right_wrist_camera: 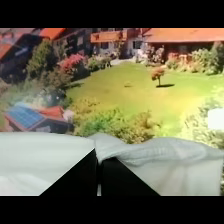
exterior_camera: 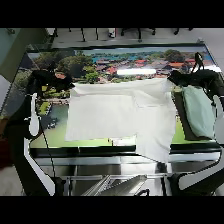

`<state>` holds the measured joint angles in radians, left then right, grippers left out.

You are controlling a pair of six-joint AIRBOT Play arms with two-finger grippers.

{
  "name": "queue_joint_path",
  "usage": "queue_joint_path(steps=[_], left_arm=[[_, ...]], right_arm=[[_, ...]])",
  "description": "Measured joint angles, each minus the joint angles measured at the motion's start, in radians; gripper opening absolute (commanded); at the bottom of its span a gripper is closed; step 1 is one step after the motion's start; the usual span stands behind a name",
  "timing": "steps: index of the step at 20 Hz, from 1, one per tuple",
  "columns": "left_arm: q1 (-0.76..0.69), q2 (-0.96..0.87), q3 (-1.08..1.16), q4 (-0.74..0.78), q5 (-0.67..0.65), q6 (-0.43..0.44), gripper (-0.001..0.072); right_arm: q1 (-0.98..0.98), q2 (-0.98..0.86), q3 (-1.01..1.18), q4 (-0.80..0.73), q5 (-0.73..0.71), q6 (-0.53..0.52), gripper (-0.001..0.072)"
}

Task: Fold the shirts.

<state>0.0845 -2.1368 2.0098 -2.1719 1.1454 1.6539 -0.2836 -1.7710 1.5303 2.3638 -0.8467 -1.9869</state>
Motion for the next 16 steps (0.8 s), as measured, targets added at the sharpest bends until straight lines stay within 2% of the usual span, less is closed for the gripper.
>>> queue_joint_path(steps=[6,16], left_arm=[[-0.023,-0.004,-0.032,0.071,0.031,0.019,0.0016],[-0.036,-0.005,0.001,0.109,0.092,0.028,0.0017]], right_arm=[[0.003,-0.018,-0.003,-0.282,-0.068,0.112,0.0016],[0.032,-0.092,-0.018,-0.37,-0.109,0.14,0.0017]])
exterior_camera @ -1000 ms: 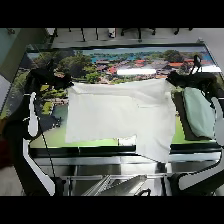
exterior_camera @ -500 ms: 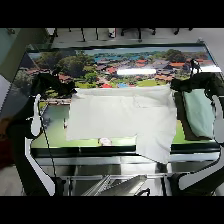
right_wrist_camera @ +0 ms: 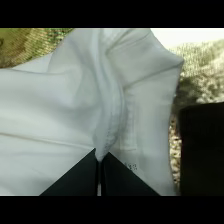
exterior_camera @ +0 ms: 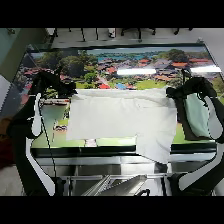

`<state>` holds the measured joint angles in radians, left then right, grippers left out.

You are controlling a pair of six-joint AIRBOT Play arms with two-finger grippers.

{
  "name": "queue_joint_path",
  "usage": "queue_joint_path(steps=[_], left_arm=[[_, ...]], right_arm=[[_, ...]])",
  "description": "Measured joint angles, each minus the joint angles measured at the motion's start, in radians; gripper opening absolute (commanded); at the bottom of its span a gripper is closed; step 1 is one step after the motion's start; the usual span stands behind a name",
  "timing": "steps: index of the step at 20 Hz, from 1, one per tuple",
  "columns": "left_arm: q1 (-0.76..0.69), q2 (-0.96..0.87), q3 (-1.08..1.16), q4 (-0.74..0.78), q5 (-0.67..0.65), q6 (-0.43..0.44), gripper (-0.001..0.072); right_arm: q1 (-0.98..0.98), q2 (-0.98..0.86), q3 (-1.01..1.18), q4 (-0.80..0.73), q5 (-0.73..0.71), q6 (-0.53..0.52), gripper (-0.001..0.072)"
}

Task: Fold the shirts.

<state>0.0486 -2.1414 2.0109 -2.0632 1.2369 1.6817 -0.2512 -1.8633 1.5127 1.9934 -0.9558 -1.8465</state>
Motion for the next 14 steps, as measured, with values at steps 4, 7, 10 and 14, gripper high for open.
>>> queue_joint_path(steps=[4,7,10,14], left_arm=[[0.0,-0.001,0.002,0.002,0.024,0.002,0.0017],[0.0,-0.001,0.002,-0.004,0.04,0.004,0.0019],[-0.001,-0.001,0.002,-0.006,0.043,0.005,0.0197],[0.008,0.001,0.012,-0.031,0.035,0.005,0.0016]], right_arm=[[0.002,-0.004,0.0,-0.003,-0.004,0.003,0.0018],[0.003,-0.005,0.0,0.003,-0.008,0.003,0.0029],[0.003,-0.005,0.001,0.028,-0.011,0.004,0.0019],[-0.005,-0.001,0.021,0.049,-0.019,0.024,0.0019]])
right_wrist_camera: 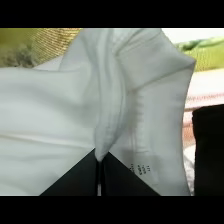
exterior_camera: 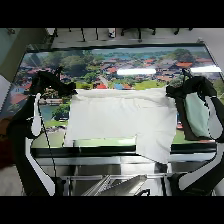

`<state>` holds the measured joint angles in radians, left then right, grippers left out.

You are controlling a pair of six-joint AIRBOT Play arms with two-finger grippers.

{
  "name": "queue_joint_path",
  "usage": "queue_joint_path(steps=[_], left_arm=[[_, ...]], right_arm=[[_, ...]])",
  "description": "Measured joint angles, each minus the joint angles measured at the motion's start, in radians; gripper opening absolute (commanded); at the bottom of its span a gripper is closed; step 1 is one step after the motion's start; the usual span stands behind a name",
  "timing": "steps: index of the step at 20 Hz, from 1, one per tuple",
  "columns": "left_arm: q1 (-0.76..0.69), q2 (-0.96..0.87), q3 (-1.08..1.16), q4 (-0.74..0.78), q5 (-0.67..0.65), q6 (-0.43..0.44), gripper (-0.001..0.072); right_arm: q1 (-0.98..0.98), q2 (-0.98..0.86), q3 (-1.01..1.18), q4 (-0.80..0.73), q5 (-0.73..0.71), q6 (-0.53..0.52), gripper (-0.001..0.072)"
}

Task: Fold the shirts.

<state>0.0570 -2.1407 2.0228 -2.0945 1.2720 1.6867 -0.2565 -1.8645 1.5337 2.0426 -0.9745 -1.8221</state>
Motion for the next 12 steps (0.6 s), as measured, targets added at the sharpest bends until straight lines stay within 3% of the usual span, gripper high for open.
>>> queue_joint_path(steps=[12], left_arm=[[0.073,0.007,0.041,-0.171,0.038,-0.003,0.0016]], right_arm=[[-0.053,0.002,0.079,-0.011,-0.117,0.02,0.0019]])
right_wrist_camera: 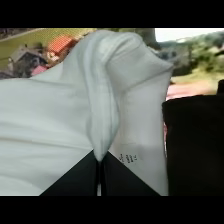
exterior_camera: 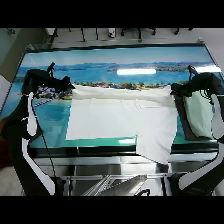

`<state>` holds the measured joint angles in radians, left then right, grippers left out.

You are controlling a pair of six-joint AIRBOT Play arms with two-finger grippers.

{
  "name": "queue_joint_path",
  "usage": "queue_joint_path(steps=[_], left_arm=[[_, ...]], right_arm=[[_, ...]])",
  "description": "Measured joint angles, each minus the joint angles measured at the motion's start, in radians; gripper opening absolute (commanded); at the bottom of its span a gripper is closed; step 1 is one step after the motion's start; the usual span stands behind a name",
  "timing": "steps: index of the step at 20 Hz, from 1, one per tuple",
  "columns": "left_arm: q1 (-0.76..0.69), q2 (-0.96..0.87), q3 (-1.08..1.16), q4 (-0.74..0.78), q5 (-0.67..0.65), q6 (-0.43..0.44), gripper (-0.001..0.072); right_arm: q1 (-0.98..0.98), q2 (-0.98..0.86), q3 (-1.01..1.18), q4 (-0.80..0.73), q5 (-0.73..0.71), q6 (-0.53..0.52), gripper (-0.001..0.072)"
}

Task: Fold the shirts.

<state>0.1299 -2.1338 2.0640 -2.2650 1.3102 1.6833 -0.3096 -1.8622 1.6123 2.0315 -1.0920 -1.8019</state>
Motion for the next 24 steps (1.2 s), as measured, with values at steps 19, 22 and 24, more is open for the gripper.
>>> queue_joint_path(steps=[19,22,24], left_arm=[[-0.068,0.0,-0.083,0.123,-0.048,0.011,0.0228],[-0.084,0.0,-0.029,0.137,-0.033,0.011,0.0561],[-0.089,0.0,-0.002,0.127,-0.002,0.011,0.0561]], right_arm=[[0.027,-0.051,0.043,-0.092,-0.111,0.049,0.0031],[0.035,-0.05,0.044,-0.089,-0.117,0.056,0.0303],[0.036,-0.037,0.048,-0.079,-0.13,0.068,0.0303]])
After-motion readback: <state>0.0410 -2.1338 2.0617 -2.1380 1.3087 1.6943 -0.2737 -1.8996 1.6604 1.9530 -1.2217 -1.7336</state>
